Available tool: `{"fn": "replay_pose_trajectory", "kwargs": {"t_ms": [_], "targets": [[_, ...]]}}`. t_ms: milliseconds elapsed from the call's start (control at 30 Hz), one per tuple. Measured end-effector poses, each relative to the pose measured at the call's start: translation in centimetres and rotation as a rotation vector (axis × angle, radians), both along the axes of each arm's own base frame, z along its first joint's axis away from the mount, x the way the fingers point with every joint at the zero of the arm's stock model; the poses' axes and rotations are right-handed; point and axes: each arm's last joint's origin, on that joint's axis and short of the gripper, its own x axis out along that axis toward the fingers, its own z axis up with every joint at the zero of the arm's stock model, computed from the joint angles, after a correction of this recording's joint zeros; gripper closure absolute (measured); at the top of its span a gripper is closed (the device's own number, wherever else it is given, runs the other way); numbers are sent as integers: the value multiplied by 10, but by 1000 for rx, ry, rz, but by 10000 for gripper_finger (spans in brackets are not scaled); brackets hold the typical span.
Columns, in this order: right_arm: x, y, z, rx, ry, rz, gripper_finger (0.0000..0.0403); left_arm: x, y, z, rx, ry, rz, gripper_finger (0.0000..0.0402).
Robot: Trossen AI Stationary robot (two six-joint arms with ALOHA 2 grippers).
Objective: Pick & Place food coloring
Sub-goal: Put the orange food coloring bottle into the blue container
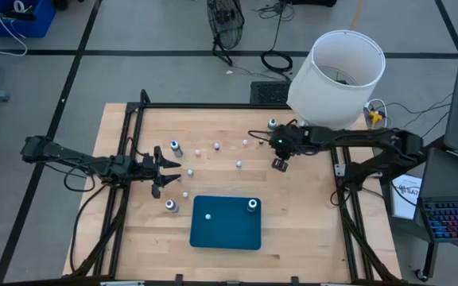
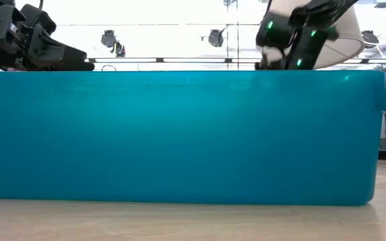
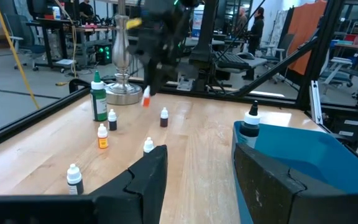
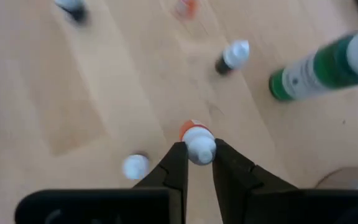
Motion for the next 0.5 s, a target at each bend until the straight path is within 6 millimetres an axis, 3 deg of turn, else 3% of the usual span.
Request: {"fn": "replay_pose_trajectory", "kwargs": {"t_ms": [200,500], "targets": [[-6,42,31,-5,-157,119,363,0,0,0,0,0,0,215],[7,131,58,-25,-307,345,363,0,0,0,0,0,0,215]]}}
